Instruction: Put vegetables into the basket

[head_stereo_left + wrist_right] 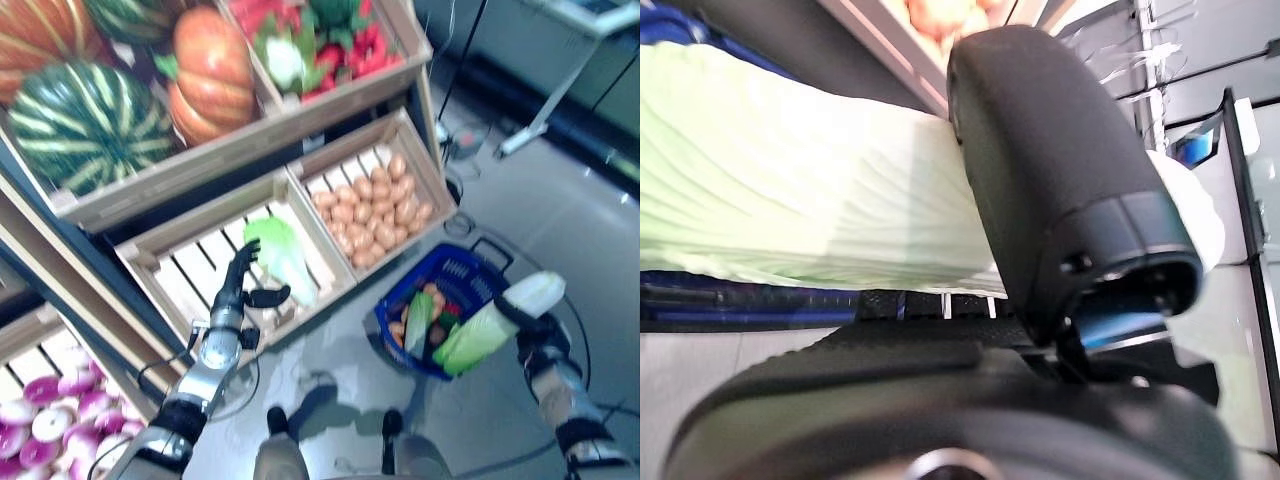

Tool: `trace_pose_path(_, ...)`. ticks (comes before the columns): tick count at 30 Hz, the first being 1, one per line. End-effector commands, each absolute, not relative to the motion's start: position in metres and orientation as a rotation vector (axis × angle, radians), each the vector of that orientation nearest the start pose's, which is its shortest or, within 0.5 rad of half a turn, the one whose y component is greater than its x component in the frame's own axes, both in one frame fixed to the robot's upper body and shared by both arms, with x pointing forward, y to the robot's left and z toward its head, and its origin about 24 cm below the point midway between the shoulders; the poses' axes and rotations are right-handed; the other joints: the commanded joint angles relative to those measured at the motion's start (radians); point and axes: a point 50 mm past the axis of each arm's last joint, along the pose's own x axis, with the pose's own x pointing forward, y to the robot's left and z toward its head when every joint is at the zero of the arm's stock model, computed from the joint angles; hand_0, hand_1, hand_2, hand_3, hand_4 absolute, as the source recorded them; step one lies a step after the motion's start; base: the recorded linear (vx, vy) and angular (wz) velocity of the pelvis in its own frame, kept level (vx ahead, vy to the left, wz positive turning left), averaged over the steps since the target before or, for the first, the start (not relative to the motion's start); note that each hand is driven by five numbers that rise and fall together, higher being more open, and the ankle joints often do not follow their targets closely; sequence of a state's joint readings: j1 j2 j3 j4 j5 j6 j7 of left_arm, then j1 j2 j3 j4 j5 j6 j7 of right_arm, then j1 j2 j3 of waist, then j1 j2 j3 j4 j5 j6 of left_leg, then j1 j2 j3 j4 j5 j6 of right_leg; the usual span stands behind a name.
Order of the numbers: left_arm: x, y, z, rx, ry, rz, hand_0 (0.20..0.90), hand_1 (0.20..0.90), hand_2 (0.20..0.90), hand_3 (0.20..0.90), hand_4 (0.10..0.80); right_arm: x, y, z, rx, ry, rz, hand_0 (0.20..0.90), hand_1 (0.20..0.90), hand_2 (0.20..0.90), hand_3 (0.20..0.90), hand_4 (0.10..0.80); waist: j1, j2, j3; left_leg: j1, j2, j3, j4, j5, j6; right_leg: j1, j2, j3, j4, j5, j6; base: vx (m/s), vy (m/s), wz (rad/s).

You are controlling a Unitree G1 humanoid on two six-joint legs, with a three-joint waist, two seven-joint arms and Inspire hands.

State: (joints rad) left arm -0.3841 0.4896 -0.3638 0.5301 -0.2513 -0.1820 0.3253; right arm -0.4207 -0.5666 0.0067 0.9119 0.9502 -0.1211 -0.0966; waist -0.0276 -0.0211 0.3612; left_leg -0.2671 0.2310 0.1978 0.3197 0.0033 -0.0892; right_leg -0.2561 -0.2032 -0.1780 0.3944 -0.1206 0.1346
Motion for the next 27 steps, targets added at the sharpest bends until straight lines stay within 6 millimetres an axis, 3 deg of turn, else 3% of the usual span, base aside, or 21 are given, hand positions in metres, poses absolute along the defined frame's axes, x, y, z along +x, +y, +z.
trace_pose_path(1,0.328,0.204,0.086,0.291,-0.196,0.122,0.900,0.900,0.900,0.900,0.800,0.311,-0.369,0.104,0.324,-0.138,-0.616,0.300,0.300,0.300,0.300,0.400,0.030,-0.001,-0.015,-0.097,0.048,-0.077,0.290,-0.196,-0.031,-0.028,-0.084,-0.007,0.144,-0.026,-0.038,-0.109,-0.041,0.14)
trace_pose_path(5,0.330,0.193,0.095,0.259,-0.242,0.077,0.900,0.900,0.900,0.900,0.800,0.316,-0.387,0.136,0.329,-0.206,-0.668,0.300,0.300,0.300,0.300,0.400,0.048,0.030,0.032,-0.215,0.032,-0.102,0.417,-0.245,-0.018,-0.155,-0.133,-0.013,0.311,-0.068,-0.045,-0.102,-0.038,0.26)
trace_pose_path(13,0.331,0.185,0.112,0.244,-0.333,0.048,0.900,0.900,0.900,0.900,0.800,0.326,-0.393,0.181,0.340,-0.309,-0.687,0.300,0.300,0.300,0.300,0.400,0.056,0.062,0.075,-0.362,-0.002,-0.137,0.586,-0.321,-0.007,-0.342,-0.196,0.029,0.513,-0.126,-0.039,-0.052,-0.008,0.17)
trace_pose_path(17,0.333,0.185,0.121,0.244,-0.367,0.054,0.900,0.900,0.900,0.900,0.800,0.328,-0.397,0.193,0.326,-0.299,-0.715,0.300,0.300,0.300,0.300,0.400,0.054,0.072,0.085,-0.410,-0.004,-0.147,0.652,-0.353,-0.005,-0.404,-0.210,0.051,0.578,-0.149,-0.039,-0.001,0.009,0.14)
trace_pose_path(18,0.334,0.185,0.122,0.244,-0.370,0.054,0.900,0.900,0.900,0.900,0.800,0.328,-0.398,0.192,0.326,-0.284,-0.719,0.509,0.509,0.509,0.509,0.540,0.054,0.074,0.084,-0.406,-0.003,-0.153,0.669,-0.384,-0.012,-0.404,-0.210,0.057,0.598,-0.176,-0.030,0.069,-0.010,0.00)
trace_pose_path(19,0.335,0.185,0.126,0.243,-0.377,0.052,0.900,0.900,0.900,0.900,0.800,0.327,-0.400,0.193,0.326,-0.272,-0.734,0.900,0.900,0.900,0.900,0.800,0.055,0.076,0.084,-0.413,-0.002,-0.154,0.677,-0.388,-0.011,-0.414,-0.213,0.059,0.608,-0.180,-0.029,0.076,-0.012,-0.01)
trace_pose_path(21,0.336,0.184,0.129,0.241,-0.388,0.047,0.900,0.900,0.900,0.900,0.800,0.327,-0.403,0.193,0.331,-0.260,-0.726,0.900,0.900,0.900,0.900,0.800,0.054,0.078,0.087,-0.427,-0.004,-0.151,0.674,-0.365,-0.004,-0.430,-0.217,0.056,0.605,-0.159,-0.038,-0.037,0.001,0.04)
trace_pose_path(22,0.338,0.183,0.132,0.241,-0.396,0.040,0.900,0.900,0.900,0.900,0.800,0.327,-0.404,0.192,0.329,-0.252,-0.716,0.900,0.900,0.900,0.900,0.800,0.055,0.081,0.086,-0.421,-0.004,-0.156,0.686,-0.392,-0.012,-0.428,-0.215,0.061,0.623,-0.184,-0.027,-0.087,0.003,0.07)
trace_pose_path(23,0.339,0.182,0.136,0.247,-0.406,0.032,0.900,0.900,0.900,0.900,0.800,0.329,-0.402,0.196,0.330,-0.258,-0.696,0.900,0.900,0.900,0.900,0.800,0.053,0.082,0.090,-0.430,-0.007,-0.153,0.671,-0.363,-0.006,-0.439,-0.216,0.059,0.610,-0.159,-0.034,0.063,-0.013,0.06)
trace_pose_path(26,0.341,0.182,0.140,0.254,-0.413,0.027,0.900,0.900,0.900,0.900,0.800,0.331,-0.402,0.198,0.310,-0.231,-0.689,0.900,0.900,0.900,0.900,0.800,0.051,0.081,0.088,-0.420,-0.002,-0.157,0.675,-0.387,-0.015,-0.435,-0.212,0.065,0.621,-0.182,-0.023,-0.006,0.000,0.00)
trace_pose_path(27,0.342,0.182,0.142,0.254,-0.418,0.034,0.900,0.900,0.900,0.900,0.800,0.332,-0.401,0.198,0.310,-0.216,-0.691,0.900,0.900,0.900,0.900,0.800,0.050,0.078,0.088,-0.425,-0.003,-0.153,0.657,-0.356,-0.008,-0.441,-0.212,0.060,0.603,-0.153,-0.031,-0.079,0.007,0.00)
